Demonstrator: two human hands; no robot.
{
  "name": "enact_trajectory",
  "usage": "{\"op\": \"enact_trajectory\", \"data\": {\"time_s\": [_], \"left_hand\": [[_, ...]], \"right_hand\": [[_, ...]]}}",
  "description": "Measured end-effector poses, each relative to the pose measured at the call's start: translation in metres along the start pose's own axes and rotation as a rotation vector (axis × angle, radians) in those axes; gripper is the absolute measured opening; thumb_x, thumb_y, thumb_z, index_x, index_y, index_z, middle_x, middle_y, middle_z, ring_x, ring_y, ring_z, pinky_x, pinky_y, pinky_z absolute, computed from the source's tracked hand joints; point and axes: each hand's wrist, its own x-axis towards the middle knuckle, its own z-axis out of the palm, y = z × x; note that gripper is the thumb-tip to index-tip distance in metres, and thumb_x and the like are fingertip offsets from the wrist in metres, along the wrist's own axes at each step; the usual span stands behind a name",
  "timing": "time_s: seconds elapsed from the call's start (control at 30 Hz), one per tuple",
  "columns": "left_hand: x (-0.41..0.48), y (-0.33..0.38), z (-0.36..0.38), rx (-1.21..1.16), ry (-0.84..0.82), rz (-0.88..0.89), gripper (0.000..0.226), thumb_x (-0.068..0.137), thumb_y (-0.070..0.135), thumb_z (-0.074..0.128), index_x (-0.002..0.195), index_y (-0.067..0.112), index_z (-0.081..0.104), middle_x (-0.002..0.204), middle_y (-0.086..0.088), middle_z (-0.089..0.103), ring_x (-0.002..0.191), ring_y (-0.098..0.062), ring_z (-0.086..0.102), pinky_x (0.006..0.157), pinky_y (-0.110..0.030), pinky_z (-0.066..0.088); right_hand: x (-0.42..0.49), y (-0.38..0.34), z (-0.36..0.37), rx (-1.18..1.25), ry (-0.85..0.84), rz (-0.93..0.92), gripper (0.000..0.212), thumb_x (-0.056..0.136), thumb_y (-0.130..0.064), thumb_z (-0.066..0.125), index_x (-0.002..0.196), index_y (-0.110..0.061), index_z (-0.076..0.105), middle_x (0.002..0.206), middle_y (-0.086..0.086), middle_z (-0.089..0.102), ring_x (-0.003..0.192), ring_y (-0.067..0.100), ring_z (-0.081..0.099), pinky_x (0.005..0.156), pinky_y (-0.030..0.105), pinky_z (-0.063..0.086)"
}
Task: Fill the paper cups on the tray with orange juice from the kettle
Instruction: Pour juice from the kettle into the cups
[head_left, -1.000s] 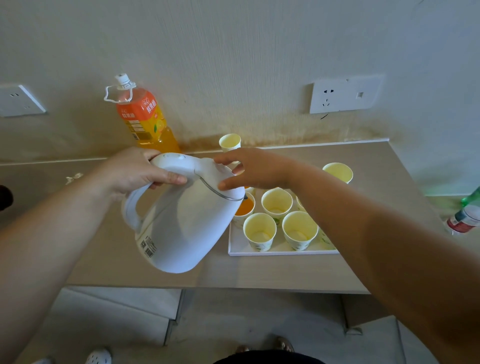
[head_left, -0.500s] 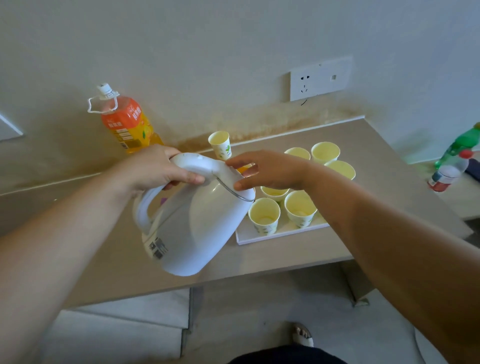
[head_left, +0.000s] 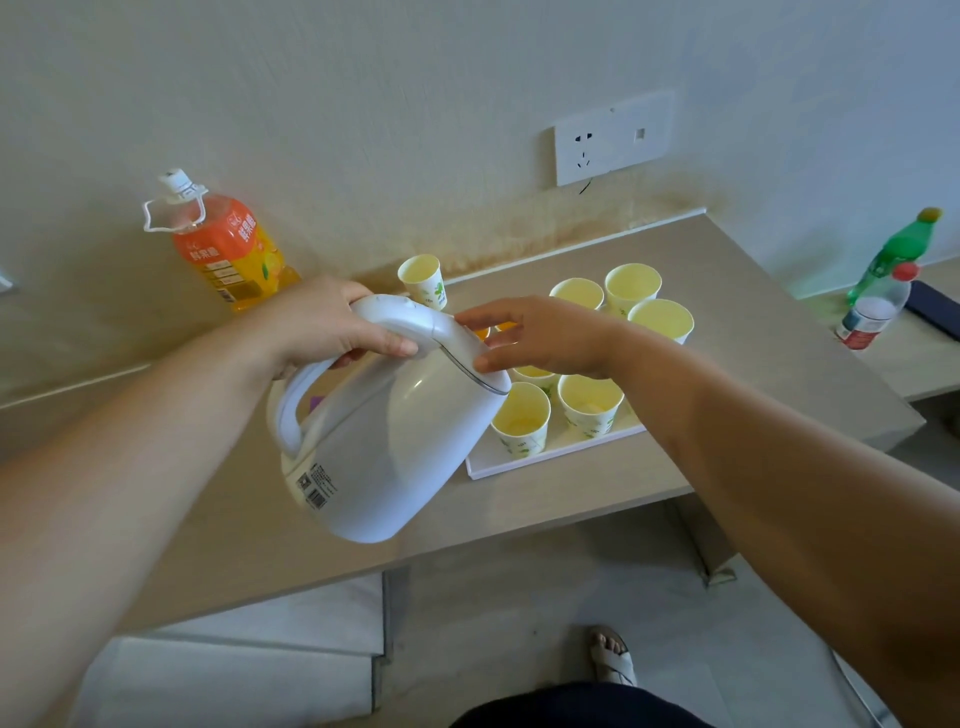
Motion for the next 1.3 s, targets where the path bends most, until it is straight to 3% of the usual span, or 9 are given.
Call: {"op": "enact_trajectory", "data": {"time_s": [0.1,0.33,0.6,0.87,1.3], "left_hand": [[0.001,0.001,0.001,0.014,0.005,0.000,0.029,0.068,0.032,0.083,0.075,0.015,0.061,0.050,0.002,0.053,0.048,-0.015,0.046,0.051,-0.024,0.034],[0.001,0.000,0.002,0.032,0.008,-0.013,0.033,0.066,0.034,0.083,0.078,0.012,0.062,0.043,0.006,0.052,0.046,-0.014,0.046,0.051,-0.025,0.033],[-0.003,0.000,0.000,0.046,0.010,-0.008,0.032,0.065,0.035,0.084,0.081,0.014,0.064,0.050,0.001,0.055,0.049,-0.016,0.048,0.053,-0.026,0.034],[-0.007,0.007,-0.012,0.122,0.002,0.008,0.031,0.066,0.037,0.083,0.073,0.016,0.061,0.053,0.000,0.056,0.051,-0.016,0.049,0.053,-0.026,0.035],[-0.012,0.008,-0.021,0.125,0.014,0.015,0.032,0.064,0.037,0.084,0.069,0.016,0.061,0.052,0.000,0.056,0.053,-0.019,0.050,0.053,-0.026,0.035]], "right_hand": [[0.002,0.004,0.000,-0.002,-0.003,-0.006,0.057,0.077,-0.027,0.075,0.131,-0.034,0.056,0.125,-0.016,0.060,0.108,0.003,0.061,0.102,0.034,0.045],[0.000,0.005,0.002,0.073,-0.041,-0.039,0.056,0.083,-0.014,0.071,0.135,-0.025,0.052,0.121,-0.014,0.058,0.106,0.006,0.060,0.088,0.019,0.048],[0.003,0.006,0.004,0.088,-0.051,-0.060,0.064,0.076,-0.016,0.078,0.134,-0.026,0.054,0.128,-0.010,0.058,0.113,0.015,0.060,0.100,0.037,0.048],[-0.001,-0.001,0.005,0.094,-0.026,-0.075,0.064,0.078,-0.017,0.077,0.136,-0.025,0.051,0.129,-0.008,0.059,0.113,0.010,0.059,0.094,0.028,0.049],[-0.006,-0.011,0.008,0.107,-0.010,-0.093,0.063,0.079,-0.015,0.075,0.136,-0.025,0.051,0.130,-0.009,0.058,0.113,0.011,0.059,0.097,0.029,0.048]]}}
